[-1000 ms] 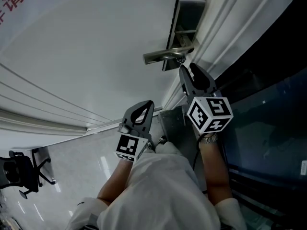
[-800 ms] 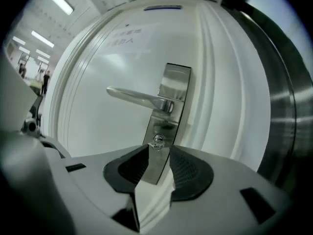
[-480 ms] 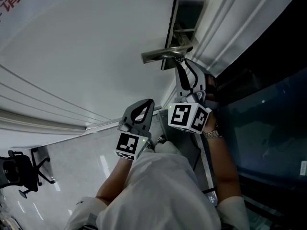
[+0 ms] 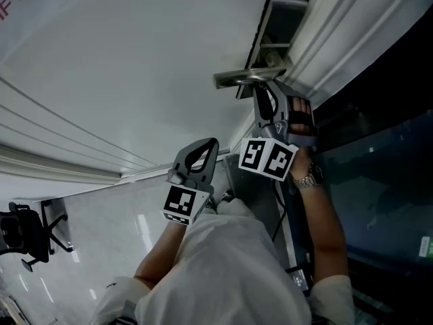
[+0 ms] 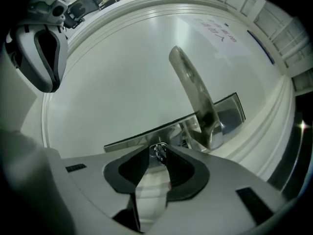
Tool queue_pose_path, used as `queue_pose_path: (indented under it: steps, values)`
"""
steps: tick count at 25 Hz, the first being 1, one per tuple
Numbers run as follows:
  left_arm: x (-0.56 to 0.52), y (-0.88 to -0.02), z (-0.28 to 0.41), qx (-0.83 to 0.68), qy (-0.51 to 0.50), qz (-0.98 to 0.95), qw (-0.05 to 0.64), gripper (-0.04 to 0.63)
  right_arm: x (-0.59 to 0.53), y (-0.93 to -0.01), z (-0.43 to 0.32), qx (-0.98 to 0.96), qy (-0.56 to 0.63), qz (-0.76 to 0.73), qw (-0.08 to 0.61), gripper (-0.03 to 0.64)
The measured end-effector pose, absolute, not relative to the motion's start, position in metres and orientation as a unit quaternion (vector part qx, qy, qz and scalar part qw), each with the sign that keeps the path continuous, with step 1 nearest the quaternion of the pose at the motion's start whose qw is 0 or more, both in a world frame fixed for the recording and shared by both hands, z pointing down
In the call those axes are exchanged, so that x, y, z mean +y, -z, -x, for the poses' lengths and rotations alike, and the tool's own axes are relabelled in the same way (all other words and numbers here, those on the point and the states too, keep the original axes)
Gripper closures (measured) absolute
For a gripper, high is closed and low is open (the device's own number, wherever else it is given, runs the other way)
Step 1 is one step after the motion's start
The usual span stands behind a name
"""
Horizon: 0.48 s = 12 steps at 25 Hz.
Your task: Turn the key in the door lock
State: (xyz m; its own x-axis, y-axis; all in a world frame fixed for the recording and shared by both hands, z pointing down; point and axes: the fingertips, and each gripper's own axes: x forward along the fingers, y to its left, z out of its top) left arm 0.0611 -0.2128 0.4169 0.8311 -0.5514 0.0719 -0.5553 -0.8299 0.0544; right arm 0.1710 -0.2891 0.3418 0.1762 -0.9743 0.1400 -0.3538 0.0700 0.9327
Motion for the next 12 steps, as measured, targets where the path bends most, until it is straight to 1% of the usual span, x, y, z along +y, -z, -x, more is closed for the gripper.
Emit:
queue_pose_path:
  steps: [1,3,7,9,12]
  values:
    - [-0.2133,-0.4171,-0.0609,-0.289,-0.026,-0.956,0.037,0.589,-0.2894,-0.3410,-0.1712,-0.552,0.326,-0.603,0.475,0.512]
    - [-0.2142,-0.4178,-0.0602,-0.290,-0.027,-0.956,0.038,0.589,-0.2897,-0.3383,-0.1718,-0.552,0.325,-0.610,0.466,0.545]
    - [-0.2156,-0.4190,-0.0611,-0.288,-0.028,-0.956,0.040,0.589,-0.2917,-0.3372,-0.1740,-0.552,0.322,-0.615,0.462,0.563]
    - [-0.2154,-0.4196,-0.0620,-0.286,-0.027,-0.957,0.042,0.589,-0.2918,-0.3367,-0.1756,-0.551,0.320,-0.620,0.458,0.588]
    - [-0.2169,-0.4210,-0.0612,-0.286,-0.028,-0.957,0.042,0.589,-0.2924,-0.3361,-0.1767,-0.552,0.316,-0.628,0.449,0.598]
